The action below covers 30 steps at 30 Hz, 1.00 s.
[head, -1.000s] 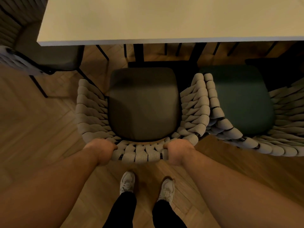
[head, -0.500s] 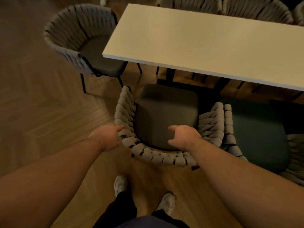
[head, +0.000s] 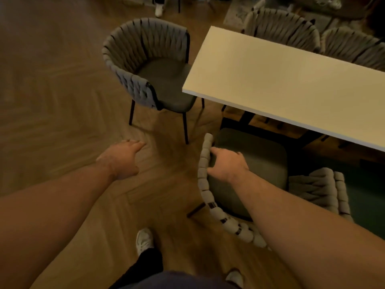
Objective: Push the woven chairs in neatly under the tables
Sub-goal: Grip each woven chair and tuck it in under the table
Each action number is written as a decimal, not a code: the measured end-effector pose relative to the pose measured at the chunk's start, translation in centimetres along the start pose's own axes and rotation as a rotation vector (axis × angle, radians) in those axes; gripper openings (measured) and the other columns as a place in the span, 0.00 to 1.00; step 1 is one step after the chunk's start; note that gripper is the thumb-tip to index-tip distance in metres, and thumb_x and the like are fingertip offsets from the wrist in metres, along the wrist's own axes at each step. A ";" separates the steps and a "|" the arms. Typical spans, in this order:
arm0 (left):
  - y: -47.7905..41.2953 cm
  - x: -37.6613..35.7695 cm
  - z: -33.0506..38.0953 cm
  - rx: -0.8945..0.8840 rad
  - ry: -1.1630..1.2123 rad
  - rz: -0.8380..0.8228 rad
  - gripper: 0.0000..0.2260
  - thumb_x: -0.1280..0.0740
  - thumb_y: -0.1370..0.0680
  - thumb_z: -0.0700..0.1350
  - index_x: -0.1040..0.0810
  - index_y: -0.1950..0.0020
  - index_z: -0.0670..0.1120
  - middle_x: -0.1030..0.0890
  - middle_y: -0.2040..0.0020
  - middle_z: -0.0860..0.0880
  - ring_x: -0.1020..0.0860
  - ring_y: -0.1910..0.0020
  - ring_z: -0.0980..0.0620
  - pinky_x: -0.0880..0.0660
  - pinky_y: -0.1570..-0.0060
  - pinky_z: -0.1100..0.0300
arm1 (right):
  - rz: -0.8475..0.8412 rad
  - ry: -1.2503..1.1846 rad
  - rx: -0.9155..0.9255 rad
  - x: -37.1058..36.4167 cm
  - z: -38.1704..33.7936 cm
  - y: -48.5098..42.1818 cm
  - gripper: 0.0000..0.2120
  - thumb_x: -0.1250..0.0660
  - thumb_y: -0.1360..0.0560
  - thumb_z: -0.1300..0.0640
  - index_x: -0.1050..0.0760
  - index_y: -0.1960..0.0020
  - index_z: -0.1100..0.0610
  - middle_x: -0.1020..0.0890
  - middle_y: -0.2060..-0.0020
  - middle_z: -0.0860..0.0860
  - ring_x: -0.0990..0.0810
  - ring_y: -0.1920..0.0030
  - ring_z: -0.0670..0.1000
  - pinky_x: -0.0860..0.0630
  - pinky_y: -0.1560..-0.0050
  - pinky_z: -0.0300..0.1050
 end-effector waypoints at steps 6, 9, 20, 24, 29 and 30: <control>-3.6 5.0 -12.2 0.001 -0.090 -0.032 0.46 0.25 0.26 0.51 0.46 0.13 0.51 0.39 0.15 0.48 0.41 0.17 0.44 0.40 0.21 0.52 | -0.003 -0.037 -0.022 0.0 -10.7 -5.6 0.41 0.29 0.21 0.40 0.42 0.14 0.47 0.33 0.17 0.49 0.34 0.19 0.57 0.42 0.17 0.63; -6.5 7.0 -15.9 -0.012 -0.110 -0.022 0.47 0.24 0.25 0.52 0.47 0.13 0.51 0.39 0.15 0.48 0.42 0.17 0.43 0.41 0.21 0.50 | -0.005 -0.040 -0.027 0.6 -13.8 -9.1 0.41 0.29 0.21 0.39 0.43 0.14 0.46 0.35 0.16 0.49 0.36 0.18 0.55 0.47 0.16 0.64; -21.3 11.8 -25.8 -0.015 -0.116 -0.071 0.48 0.24 0.25 0.52 0.51 0.12 0.53 0.43 0.14 0.49 0.45 0.15 0.44 0.42 0.18 0.48 | -0.063 -0.075 -0.026 4.7 -21.6 -28.1 0.43 0.28 0.21 0.40 0.44 0.13 0.47 0.37 0.16 0.51 0.38 0.17 0.57 0.47 0.17 0.68; -26.1 14.4 -30.3 0.006 -0.111 -0.096 0.49 0.25 0.26 0.52 0.51 0.13 0.54 0.43 0.14 0.50 0.45 0.15 0.44 0.42 0.19 0.47 | -0.100 -0.082 0.000 7.4 -24.7 -34.1 0.41 0.28 0.21 0.41 0.43 0.14 0.47 0.35 0.16 0.51 0.38 0.17 0.58 0.48 0.18 0.68; -33.7 19.1 -36.2 -0.029 -0.152 -0.123 0.48 0.26 0.25 0.53 0.53 0.13 0.55 0.44 0.14 0.50 0.46 0.15 0.45 0.42 0.18 0.48 | -0.104 -0.123 -0.037 10.1 -28.8 -41.8 0.40 0.27 0.21 0.41 0.41 0.14 0.46 0.33 0.18 0.49 0.36 0.18 0.57 0.48 0.17 0.69; -35.6 20.2 -37.5 -0.048 -0.163 -0.125 0.48 0.26 0.25 0.53 0.53 0.13 0.55 0.44 0.14 0.50 0.46 0.15 0.45 0.43 0.18 0.48 | -0.106 -0.138 -0.058 10.5 -29.7 -43.6 0.40 0.27 0.21 0.41 0.41 0.14 0.46 0.33 0.18 0.49 0.36 0.18 0.57 0.48 0.17 0.69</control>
Point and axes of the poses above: each hand's wrist, its own y-axis away from the middle knuckle, its own x-axis out of the back of the hand, z = x × y, the point moved 2 cm from there along -y, towards the middle knuckle
